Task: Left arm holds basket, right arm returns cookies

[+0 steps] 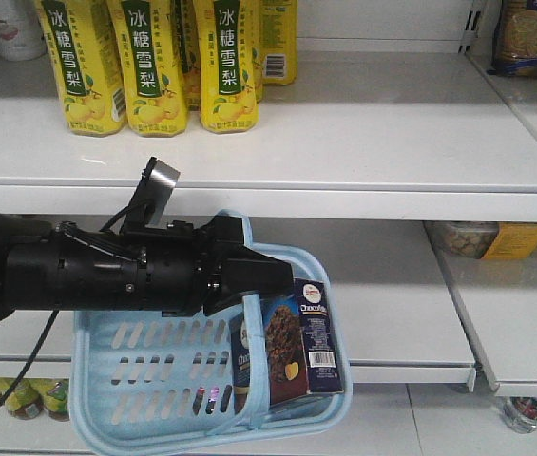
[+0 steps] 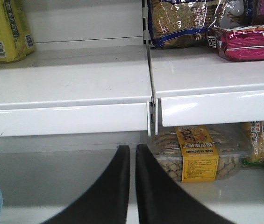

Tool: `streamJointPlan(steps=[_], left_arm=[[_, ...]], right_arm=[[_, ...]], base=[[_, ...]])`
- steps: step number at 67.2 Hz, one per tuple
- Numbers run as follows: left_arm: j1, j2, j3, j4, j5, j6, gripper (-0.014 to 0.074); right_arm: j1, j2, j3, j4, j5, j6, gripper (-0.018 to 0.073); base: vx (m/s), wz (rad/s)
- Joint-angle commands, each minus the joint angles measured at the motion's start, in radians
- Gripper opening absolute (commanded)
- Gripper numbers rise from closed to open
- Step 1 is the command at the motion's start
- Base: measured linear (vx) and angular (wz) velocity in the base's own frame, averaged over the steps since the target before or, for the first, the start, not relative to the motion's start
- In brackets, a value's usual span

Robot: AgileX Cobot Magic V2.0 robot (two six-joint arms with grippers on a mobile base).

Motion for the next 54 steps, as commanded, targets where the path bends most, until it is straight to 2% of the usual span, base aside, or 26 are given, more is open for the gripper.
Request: streamJointPlan(steps=[1, 13, 20, 41, 54], left_arm=[[0.004, -0.045, -0.039, -0.128, 0.002, 0.019, -0.0003], [0.004, -0.045, -0.039, -0.128, 0.002, 0.019, -0.0003], [0.004, -0.045, -0.039, -0.128, 0.002, 0.019, -0.0003], [0.004, -0.045, -0.039, -0.128, 0.002, 0.019, -0.0003], [0.004, -0.045, -0.039, -0.128, 0.002, 0.019, -0.0003]], right_arm=[[-0.004, 0.015, -0.035, 0.016, -0.087, 0.002, 0.0004], [-0.004, 0.015, -0.035, 0.018, -0.079, 0.002, 0.0023], [-0.004, 0.015, -0.035, 0.018, -0.08, 0.002, 0.007], [-0.004, 0.015, -0.035, 0.018, -0.079, 0.002, 0.0321], [-0.004, 0.015, -0.035, 0.028, -0.069, 0.01, 0.04]], base=[[0.0, 0.0], [0.0, 0.0], [0.0, 0.0], [0.0, 0.0], [0.0, 0.0]])
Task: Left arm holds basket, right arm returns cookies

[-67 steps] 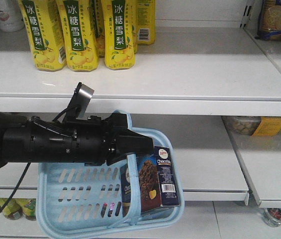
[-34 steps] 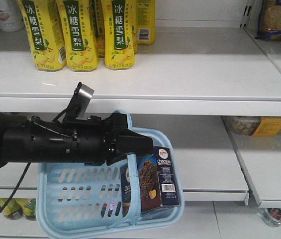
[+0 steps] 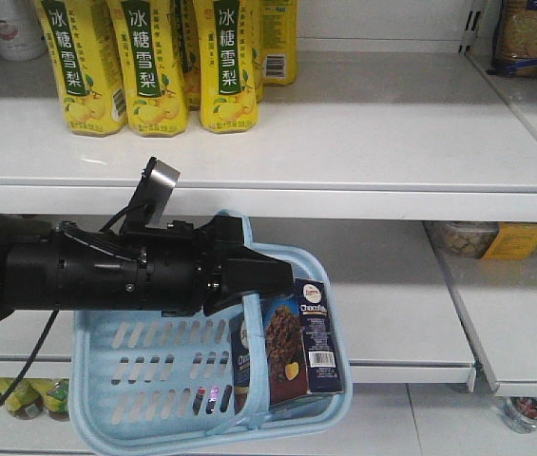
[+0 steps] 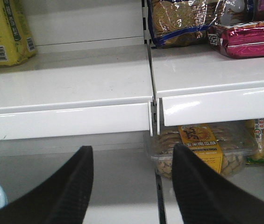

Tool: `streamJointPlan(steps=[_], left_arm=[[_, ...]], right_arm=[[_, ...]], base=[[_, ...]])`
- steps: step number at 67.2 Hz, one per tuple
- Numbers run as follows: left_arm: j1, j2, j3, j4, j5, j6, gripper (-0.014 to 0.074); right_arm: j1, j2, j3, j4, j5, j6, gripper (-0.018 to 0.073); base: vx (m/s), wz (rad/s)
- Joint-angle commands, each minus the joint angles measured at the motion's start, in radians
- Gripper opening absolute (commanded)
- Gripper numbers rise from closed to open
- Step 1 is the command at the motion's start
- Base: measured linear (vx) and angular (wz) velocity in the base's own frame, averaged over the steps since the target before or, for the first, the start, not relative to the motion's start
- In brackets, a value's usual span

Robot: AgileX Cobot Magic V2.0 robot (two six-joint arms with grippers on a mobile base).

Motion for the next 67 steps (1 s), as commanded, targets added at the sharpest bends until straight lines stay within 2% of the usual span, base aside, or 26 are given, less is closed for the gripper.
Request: streamJointPlan(steps=[1, 7, 12, 27, 34, 41, 51, 60, 67], left_arm=[[0.004, -0.045, -0.039, -0.128, 0.002, 0.019, -0.0003], [0.004, -0.045, -0.039, -0.128, 0.002, 0.019, -0.0003], [0.004, -0.045, -0.039, -0.128, 0.002, 0.019, -0.0003], [0.004, -0.045, -0.039, -0.128, 0.002, 0.019, -0.0003], [0.004, -0.045, -0.039, -0.128, 0.002, 0.019, -0.0003], [0.004, -0.045, -0.039, -0.128, 0.002, 0.019, -0.0003], [0.004, -0.045, -0.039, -0.128, 0.002, 0.019, -0.0003], [0.004, -0.045, -0.039, -0.128, 0.002, 0.019, -0.0003], [0.004, -0.045, -0.039, -0.128, 0.002, 0.019, -0.0003]], right_arm=[[-0.004, 0.012, -0.035, 0.01, -0.061, 0.009, 0.0403], [0.004, 0.012, -0.035, 0.058, -0.05, 0.009, 0.0403], [0.04, 0.027, -0.042, 0.113, -0.03, 0.009, 0.0403], [0.229, 0.2, -0.172, 0.22, 0.23, -0.023, 0.0403], [0.309, 0.299, -0.23, 0.274, 0.277, -0.022, 0.0403], [0.383, 0.408, -0.276, 0.34, 0.294, -0.036, 0.0403], [0.485, 0.577, -0.333, 0.444, 0.296, -0.135, 0.0403], [0.523, 0.729, -0.366, 0.521, 0.28, -0.195, 0.0404], [0.524, 0.823, -0.406, 0.553, 0.294, -0.235, 0.0418]], base=[[0.0, 0.0], [0.0, 0.0], [0.0, 0.0], [0.0, 0.0], [0.0, 0.0], [0.0, 0.0], [0.0, 0.0], [0.0, 0.0], [0.0, 0.0]])
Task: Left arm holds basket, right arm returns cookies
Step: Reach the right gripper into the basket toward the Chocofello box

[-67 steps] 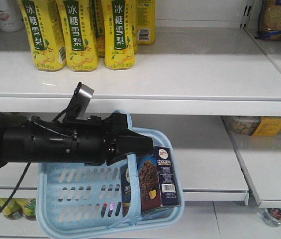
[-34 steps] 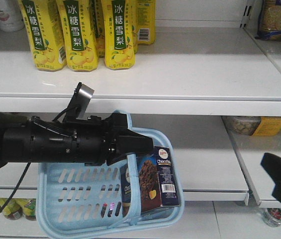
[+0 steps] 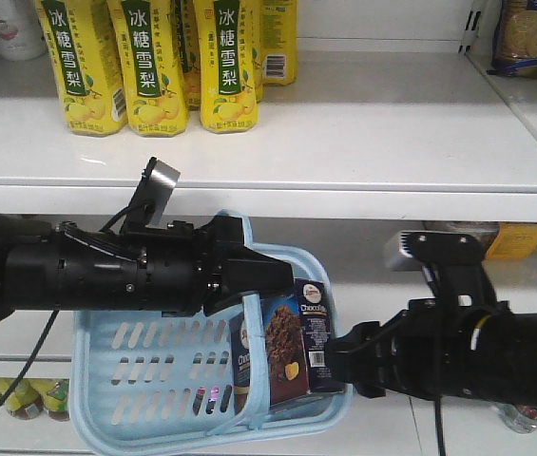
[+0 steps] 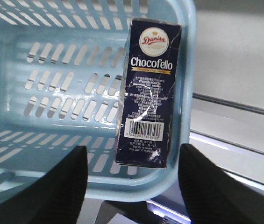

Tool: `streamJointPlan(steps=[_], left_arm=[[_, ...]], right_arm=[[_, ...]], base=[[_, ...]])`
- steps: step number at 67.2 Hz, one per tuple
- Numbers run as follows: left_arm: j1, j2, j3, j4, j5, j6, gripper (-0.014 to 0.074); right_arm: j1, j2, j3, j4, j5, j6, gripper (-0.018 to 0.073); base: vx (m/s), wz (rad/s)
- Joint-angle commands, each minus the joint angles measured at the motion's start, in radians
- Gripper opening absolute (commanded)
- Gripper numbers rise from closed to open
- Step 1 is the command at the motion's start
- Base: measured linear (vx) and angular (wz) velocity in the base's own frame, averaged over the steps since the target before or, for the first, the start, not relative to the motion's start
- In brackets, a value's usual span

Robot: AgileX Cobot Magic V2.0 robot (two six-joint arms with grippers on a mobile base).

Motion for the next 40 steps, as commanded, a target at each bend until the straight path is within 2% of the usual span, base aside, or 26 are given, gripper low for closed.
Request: streamJointPlan(steps=[1, 21, 31, 40], left_arm=[[0.004, -0.045, -0.039, -0.128, 0.002, 0.019, -0.0003], [0.004, -0.045, -0.039, -0.128, 0.002, 0.019, -0.0003], [0.004, -0.045, -0.039, -0.128, 0.002, 0.019, -0.0003], [0.004, -0.045, -0.039, -0.128, 0.002, 0.019, -0.0003]], right_arm=[[0.003, 0.068, -0.068, 0.045, -0.045, -0.054, 0.0421], [0.003, 0.18, -0.14, 0.063, -0.03, -0.08, 0.0522], [0.003, 0.222, -0.15, 0.063, -0.041, -0.088, 0.0533], [0.003, 0.257, -0.15, 0.106, -0.053, -0.133, 0.0533]], base=[[0.0, 0.0], [0.0, 0.0], [0.0, 0.0], [0.0, 0.0]])
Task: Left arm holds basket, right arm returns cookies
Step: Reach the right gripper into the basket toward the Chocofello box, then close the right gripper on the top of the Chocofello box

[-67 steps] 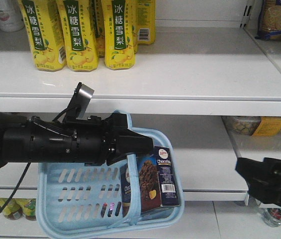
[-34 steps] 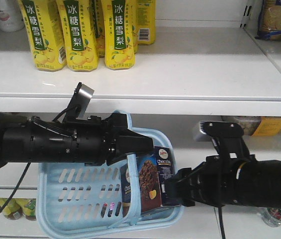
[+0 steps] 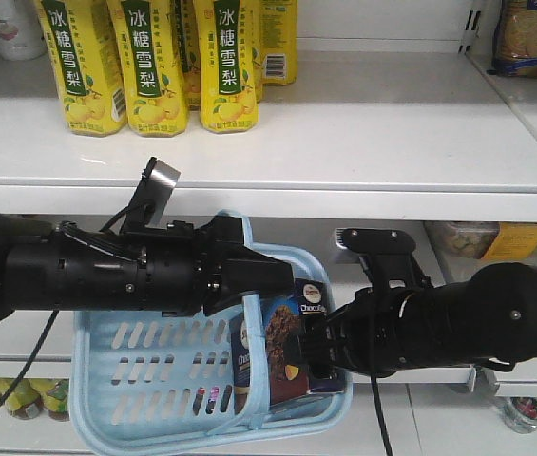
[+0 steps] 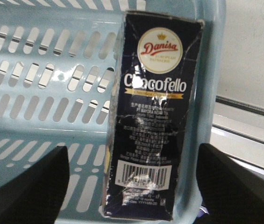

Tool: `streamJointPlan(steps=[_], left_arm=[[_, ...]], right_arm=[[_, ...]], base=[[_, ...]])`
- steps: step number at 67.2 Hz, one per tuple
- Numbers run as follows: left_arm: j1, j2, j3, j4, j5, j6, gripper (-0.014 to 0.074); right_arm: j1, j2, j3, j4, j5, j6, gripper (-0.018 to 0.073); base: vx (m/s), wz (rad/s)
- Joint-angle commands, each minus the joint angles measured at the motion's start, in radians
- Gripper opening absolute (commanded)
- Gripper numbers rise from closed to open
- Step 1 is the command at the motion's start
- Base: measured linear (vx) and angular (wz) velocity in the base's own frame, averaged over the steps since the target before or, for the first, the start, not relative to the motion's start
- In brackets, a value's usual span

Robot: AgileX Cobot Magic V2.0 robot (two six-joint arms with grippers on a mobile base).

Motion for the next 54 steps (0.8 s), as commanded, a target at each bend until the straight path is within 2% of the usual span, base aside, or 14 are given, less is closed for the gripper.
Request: streamJointPlan(steps=[1, 22, 35, 45, 54], left_arm=[[0.004, -0.045, -0.039, -0.128, 0.002, 0.019, -0.0003], [0.004, -0.045, -0.039, -0.128, 0.002, 0.019, -0.0003], [0.004, -0.045, -0.039, -0.128, 0.002, 0.019, -0.0003], [0.004, -0.045, -0.039, -0.128, 0.002, 0.019, -0.0003], [0.004, -0.045, -0.039, -0.128, 0.002, 0.019, -0.0003]], right_arm=[[0.0, -0.002, -0.031, 0.049, -0.054, -0.05, 0.0533], [-0.001, 0.049, -0.031, 0.308, -0.079, -0.295, 0.0533], [-0.001, 0.073, -0.031, 0.437, -0.072, -0.427, 0.0533], [-0.001, 0.095, -0.031, 0.494, -0.086, -0.497, 0.0529], [-0.001, 0.127, -0.055, 0.489, -0.087, -0.511, 0.0507]], base=[[0.0, 0.0], [0.0, 0.0], [0.0, 0.0], [0.0, 0.0], [0.0, 0.0]])
